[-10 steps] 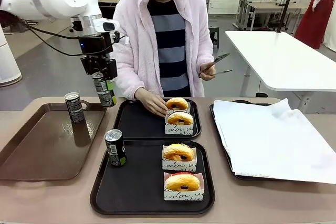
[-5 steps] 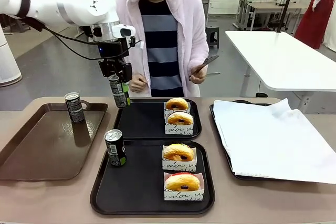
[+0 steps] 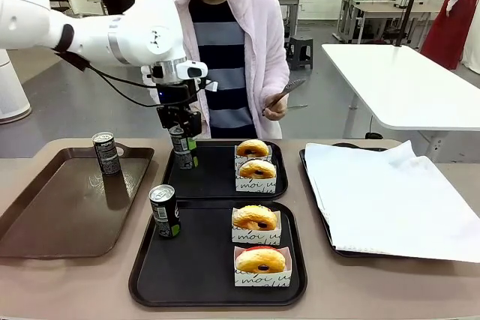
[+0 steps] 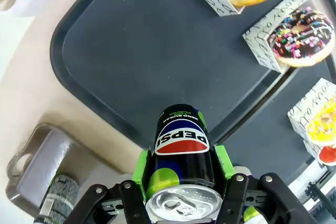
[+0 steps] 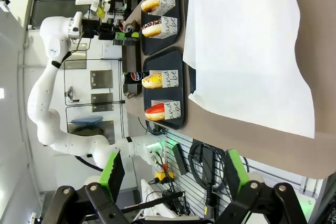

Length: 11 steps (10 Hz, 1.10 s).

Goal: Set up donuts and drinks on trays.
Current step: Pick up one Pepsi coke from the Handle tray and place it on the Flat Tray without a Pepsi coke.

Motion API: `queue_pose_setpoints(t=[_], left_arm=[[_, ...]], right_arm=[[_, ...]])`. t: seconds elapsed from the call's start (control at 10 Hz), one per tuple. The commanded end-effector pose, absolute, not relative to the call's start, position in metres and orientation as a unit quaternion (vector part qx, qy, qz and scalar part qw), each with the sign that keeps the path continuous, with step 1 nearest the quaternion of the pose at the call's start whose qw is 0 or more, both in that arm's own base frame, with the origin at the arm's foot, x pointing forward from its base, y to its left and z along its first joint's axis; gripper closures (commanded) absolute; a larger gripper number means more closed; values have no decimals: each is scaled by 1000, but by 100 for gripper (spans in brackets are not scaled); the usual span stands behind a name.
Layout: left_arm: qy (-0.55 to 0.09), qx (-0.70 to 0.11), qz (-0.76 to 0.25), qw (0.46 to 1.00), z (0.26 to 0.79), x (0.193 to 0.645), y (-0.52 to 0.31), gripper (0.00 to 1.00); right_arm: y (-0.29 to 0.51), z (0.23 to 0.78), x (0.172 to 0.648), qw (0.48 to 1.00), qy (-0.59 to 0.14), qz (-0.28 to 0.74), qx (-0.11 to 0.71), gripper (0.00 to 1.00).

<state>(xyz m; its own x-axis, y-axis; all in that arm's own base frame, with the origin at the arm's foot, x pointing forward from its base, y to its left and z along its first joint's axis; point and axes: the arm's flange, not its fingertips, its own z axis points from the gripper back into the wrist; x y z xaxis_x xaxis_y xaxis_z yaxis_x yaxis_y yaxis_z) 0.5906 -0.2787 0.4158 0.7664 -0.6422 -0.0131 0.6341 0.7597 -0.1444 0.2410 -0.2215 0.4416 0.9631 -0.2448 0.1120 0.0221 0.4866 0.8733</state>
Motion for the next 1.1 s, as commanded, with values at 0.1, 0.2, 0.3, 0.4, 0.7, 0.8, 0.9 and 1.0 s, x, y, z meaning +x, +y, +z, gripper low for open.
queue_pose_setpoints(t=[0.1,0.2,0.3,0.4,0.7,0.8,0.9,1.0], left_arm=[[30,-5,-333,942,399,586,-302,41],[35,15,-338,941,393,585,-310,41],[36,30,-343,938,387,583,-317,41],[34,39,-348,936,382,581,-321,41],[38,41,-355,933,377,582,-319,0],[37,40,-356,933,378,581,-318,0],[37,38,-356,933,379,581,-317,0],[34,32,-356,933,383,580,-314,0]], right_arm=[[-222,442,242,849,-122,-72,509,0],[-222,442,242,849,-122,-72,509,0],[-222,442,242,849,-122,-72,509,0],[-222,442,242,849,-122,-72,509,0],[-222,442,242,849,-122,-72,509,0],[-222,442,242,849,-122,-72,509,0],[-222,442,242,849,-122,-72,509,0],[-222,442,242,849,-122,-72,509,0]])
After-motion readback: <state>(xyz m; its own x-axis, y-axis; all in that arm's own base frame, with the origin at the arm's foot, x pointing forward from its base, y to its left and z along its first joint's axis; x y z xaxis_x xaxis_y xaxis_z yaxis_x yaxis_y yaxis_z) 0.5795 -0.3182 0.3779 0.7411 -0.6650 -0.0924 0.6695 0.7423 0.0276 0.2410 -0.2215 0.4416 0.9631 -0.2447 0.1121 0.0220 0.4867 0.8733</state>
